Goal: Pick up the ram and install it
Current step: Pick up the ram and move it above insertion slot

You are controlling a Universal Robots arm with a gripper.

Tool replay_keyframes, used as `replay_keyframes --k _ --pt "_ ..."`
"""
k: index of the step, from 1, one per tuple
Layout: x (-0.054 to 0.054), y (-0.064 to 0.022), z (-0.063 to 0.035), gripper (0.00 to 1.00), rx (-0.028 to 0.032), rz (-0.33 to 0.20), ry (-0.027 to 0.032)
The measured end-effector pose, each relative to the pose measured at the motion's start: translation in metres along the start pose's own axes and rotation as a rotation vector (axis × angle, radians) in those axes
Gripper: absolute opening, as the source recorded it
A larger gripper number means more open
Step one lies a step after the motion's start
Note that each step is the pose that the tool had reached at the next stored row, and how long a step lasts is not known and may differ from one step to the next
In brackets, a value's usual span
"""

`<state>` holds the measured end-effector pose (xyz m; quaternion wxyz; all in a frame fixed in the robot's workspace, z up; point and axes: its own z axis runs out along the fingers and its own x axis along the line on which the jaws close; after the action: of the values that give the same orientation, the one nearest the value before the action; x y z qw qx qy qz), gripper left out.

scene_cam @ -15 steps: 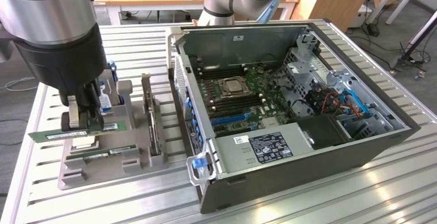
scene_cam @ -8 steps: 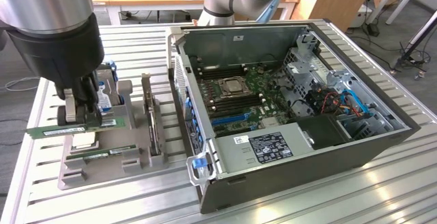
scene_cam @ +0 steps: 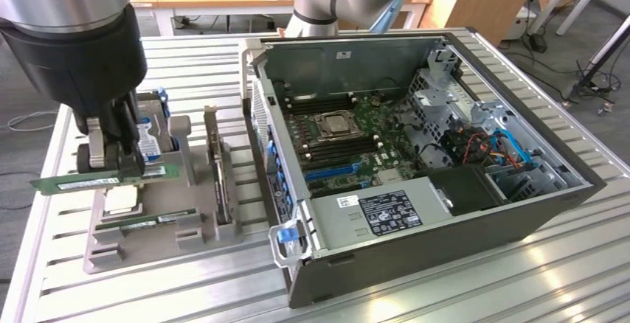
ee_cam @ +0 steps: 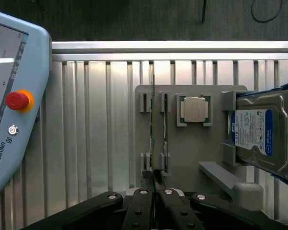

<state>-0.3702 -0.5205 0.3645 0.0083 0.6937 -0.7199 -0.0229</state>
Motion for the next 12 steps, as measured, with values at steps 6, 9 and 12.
replay_keyframes --k 6,9,12 --pt "0.000 0.0003 -0.0072 0.12 0.0000 -0.001 0.0000" --pt "0.000 0.0005 -0.0109 0.12 -0.0001 -0.001 0.0001" --pt "0.000 0.0007 -0.0145 0.12 -0.0001 -0.002 0.0001"
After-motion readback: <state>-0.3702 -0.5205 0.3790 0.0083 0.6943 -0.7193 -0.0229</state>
